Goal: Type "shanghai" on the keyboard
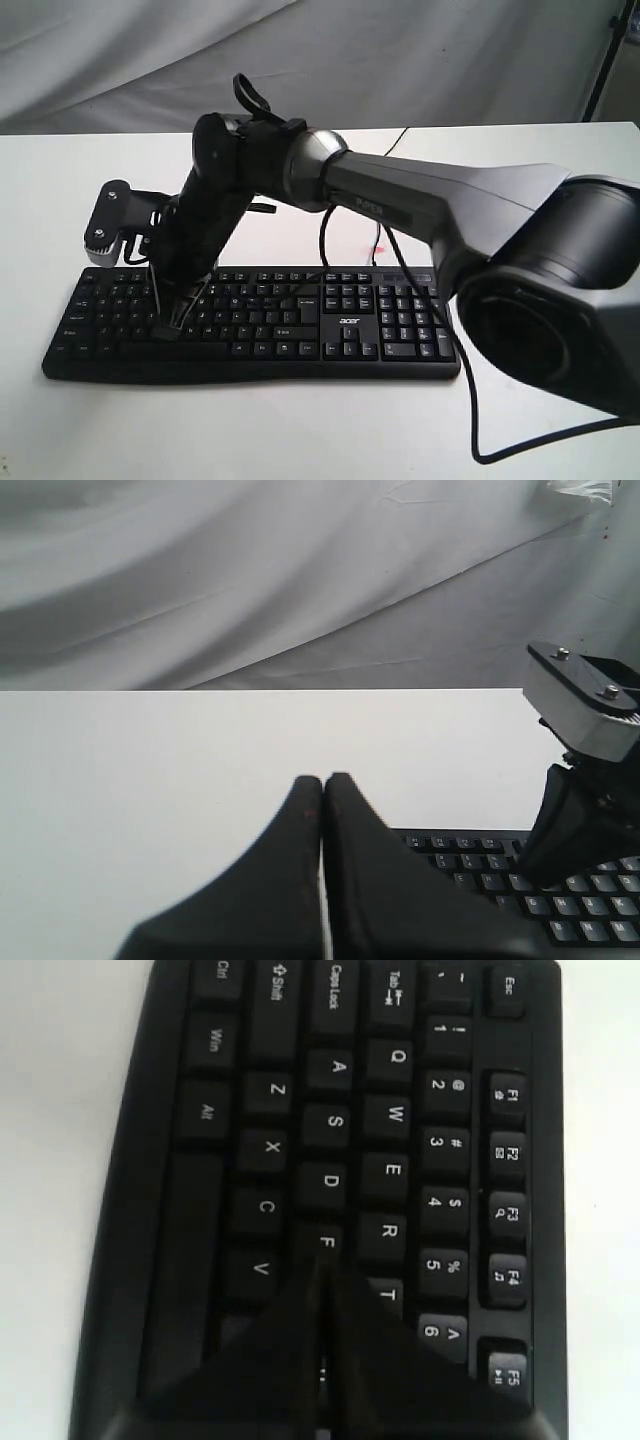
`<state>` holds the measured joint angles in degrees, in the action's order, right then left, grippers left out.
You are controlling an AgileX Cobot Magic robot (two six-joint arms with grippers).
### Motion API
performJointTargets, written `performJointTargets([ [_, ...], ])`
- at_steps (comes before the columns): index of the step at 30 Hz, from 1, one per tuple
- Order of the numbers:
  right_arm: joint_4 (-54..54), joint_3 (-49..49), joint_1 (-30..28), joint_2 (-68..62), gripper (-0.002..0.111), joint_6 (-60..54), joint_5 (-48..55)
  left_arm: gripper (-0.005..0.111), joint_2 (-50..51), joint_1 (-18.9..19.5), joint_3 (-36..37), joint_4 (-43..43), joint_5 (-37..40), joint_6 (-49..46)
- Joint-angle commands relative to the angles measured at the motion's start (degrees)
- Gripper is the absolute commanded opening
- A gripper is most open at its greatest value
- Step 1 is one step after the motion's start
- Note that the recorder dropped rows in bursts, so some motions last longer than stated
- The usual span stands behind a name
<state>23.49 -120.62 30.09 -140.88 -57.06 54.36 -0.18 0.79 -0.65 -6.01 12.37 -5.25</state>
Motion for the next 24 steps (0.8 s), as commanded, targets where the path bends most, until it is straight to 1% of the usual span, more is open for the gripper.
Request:
performJointTargets([
  [1, -0.8, -0.1, -0.5, 0.8, 0.000, 0.6, 0.9, 0.001, 0.2, -0.2, 0.0, -0.2, -0.1, 0.1],
  [4, -1.3, 2.0, -0.5, 2.3, 0.000, 0.6, 0.3, 0.001, 0.2, -0.2, 0.0, -0.2, -0.1, 0.1],
  [8, -1.7, 11.5, -0.9, 6.8, 0.000, 0.2, -7.3, 0.001, 0.2, -0.2, 0.0, -0.2, -0.1, 0.1],
  [11, 0.5, 17.4, -0.9, 9.6, 0.000, -1.6, -12.9, 0.001, 0.2, -0.2, 0.0, -0.2, -0.1, 0.1],
  [15, 1.3, 17.6, -0.9, 9.4, 0.000, -1.6, -13.4, 0.001, 0.2, -0.2, 0.0, -0.2, -0.1, 0.1],
  [20, 6.3, 17.6, -0.9, 9.4, 0.000, -5.5, -14.5, 0.001, 0.2, -0.2, 0.0, -0.2, -0.1, 0.1],
  [24, 6.0, 17.6, -0.9, 8.7, 0.000, -5.5, -14.6, 0.001, 0.2, -0.2, 0.0, -0.2, -0.1, 0.1],
])
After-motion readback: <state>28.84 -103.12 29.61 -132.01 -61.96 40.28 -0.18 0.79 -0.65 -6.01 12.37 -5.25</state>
